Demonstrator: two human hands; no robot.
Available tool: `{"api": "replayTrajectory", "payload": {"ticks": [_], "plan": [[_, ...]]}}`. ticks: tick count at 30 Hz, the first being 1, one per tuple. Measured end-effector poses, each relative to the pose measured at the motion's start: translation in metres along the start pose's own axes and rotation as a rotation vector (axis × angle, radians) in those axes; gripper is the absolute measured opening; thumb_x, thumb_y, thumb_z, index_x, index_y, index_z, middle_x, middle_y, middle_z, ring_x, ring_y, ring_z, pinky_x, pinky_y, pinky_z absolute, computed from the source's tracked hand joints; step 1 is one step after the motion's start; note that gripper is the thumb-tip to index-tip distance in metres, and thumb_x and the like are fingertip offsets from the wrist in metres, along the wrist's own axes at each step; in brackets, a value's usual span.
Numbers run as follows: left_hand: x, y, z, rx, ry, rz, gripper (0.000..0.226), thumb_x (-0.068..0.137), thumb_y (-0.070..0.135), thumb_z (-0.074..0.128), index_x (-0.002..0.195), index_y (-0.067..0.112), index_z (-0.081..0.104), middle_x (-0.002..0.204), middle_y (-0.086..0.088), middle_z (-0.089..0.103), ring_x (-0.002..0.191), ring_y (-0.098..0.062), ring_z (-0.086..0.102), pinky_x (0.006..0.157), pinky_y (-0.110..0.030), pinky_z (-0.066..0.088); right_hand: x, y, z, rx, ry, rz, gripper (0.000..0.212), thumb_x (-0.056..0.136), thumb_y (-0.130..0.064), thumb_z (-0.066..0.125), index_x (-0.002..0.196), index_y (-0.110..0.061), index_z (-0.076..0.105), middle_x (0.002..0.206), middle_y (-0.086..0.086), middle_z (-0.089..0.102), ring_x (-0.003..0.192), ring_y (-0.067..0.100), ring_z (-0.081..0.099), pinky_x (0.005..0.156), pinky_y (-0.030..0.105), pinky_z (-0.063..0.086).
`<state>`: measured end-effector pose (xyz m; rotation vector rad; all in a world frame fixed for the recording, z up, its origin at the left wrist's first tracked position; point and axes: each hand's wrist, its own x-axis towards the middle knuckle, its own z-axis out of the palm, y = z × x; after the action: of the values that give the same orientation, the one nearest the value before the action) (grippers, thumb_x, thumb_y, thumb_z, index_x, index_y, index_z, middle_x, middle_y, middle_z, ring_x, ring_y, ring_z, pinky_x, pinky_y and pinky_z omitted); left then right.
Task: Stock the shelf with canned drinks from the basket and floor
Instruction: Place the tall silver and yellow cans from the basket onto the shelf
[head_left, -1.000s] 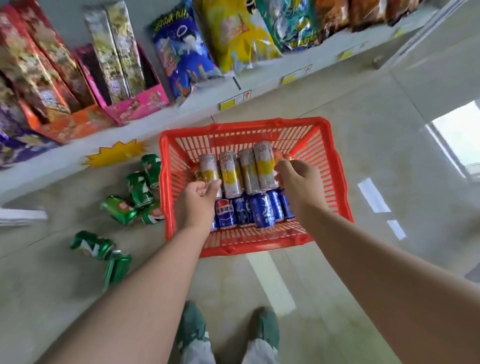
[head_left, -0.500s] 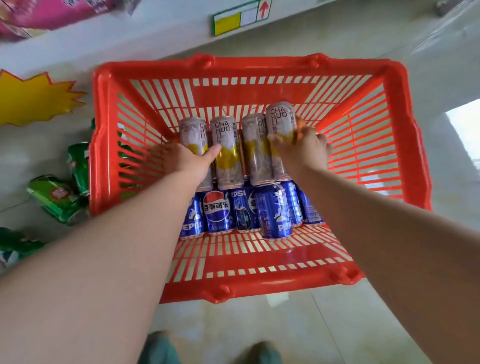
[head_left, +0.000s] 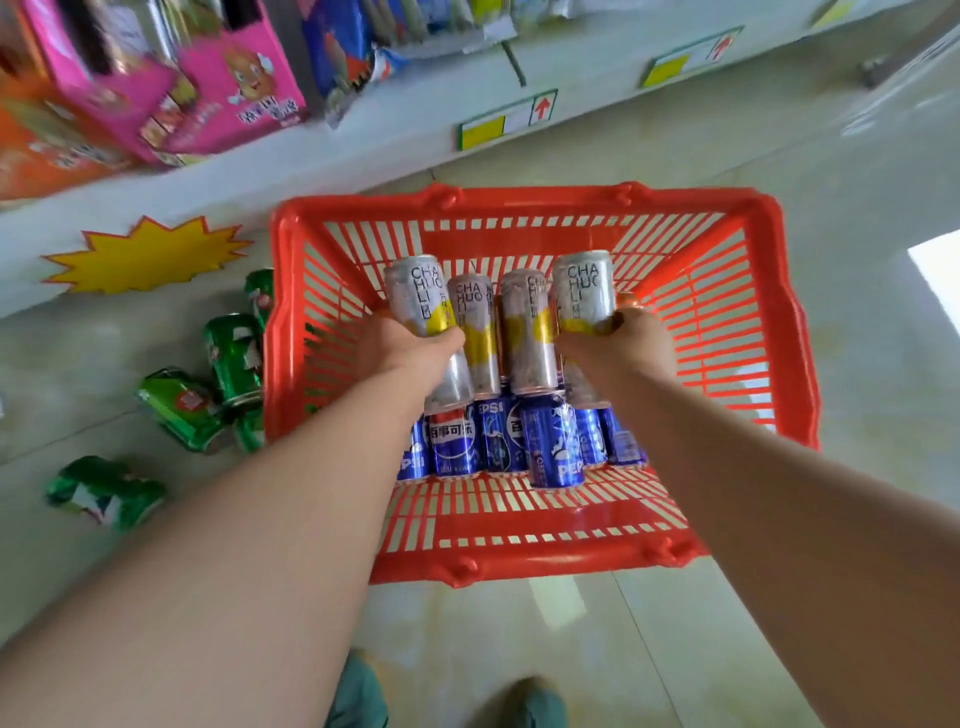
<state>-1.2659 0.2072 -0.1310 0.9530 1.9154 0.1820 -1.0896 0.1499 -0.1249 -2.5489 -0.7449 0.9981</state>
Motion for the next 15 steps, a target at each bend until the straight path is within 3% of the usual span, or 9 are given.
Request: {"api": "replayTrajectory", "payload": {"ticks": [3,6,9,13,15], "plan": [[-0.036,0.026,-0.030,-0.014,-0.070,0.089,0.032,0.075,0.035,0.075,0.090,0.019,0.053,0.082,0.003,0.060,0.062,-0.008,0.051,0.050,-0.022,0.037,-0.030,-0.021,-0.034,0.099,-0.004,-0.047,0.036,0.068,-0.032,0.082,0.069,-0.018,0.049,0.069,0.001,0.059,0.065,0.021,0.054,0.057,0.031,0.044],[-0.068,0.057,-0.068,0.016,-0.129,0.183,0.041,0.074,0.039,0.076,0.098,0.018,0.051,0.090,0.003,0.058,0.071,-0.010,0.052,0.057,-0.025,0.041,-0.057,-0.052,-0.073,0.138,-0.018,-0.103,0.028,0.070,-0.027,0.082,0.081,-0.016,0.058,0.076,0.000,0.063,0.065,0.016,0.055,0.057,0.028,0.044],[-0.104,0.088,-0.109,0.009,-0.165,0.254,0.042,0.075,0.038,0.075,0.100,0.019,0.048,0.087,0.007,0.054,0.073,-0.007,0.050,0.054,-0.023,0.036,-0.087,-0.083,-0.110,0.206,-0.026,-0.141,0.026,0.069,-0.026,0.082,0.086,-0.018,0.064,0.078,-0.003,0.068,0.064,0.012,0.059,0.057,0.027,0.049],[-0.153,0.127,-0.169,-0.022,-0.145,0.331,0.043,0.072,0.037,0.076,0.104,0.017,0.054,0.094,0.002,0.061,0.081,-0.012,0.058,0.058,-0.024,0.044,-0.132,-0.123,-0.155,0.293,-0.038,-0.187,0.029,0.071,-0.027,0.082,0.093,-0.015,0.068,0.076,0.001,0.070,0.060,0.014,0.061,0.055,0.028,0.051],[-0.179,0.147,-0.202,-0.034,-0.152,0.373,0.045,0.071,0.038,0.077,0.105,0.020,0.055,0.098,0.003,0.063,0.087,-0.014,0.061,0.070,-0.030,0.051,-0.157,-0.145,-0.180,0.316,-0.063,-0.228,0.028,0.073,-0.028,0.081,0.093,-0.017,0.066,0.072,-0.002,0.067,0.055,0.010,0.058,0.047,0.024,0.049]]}}
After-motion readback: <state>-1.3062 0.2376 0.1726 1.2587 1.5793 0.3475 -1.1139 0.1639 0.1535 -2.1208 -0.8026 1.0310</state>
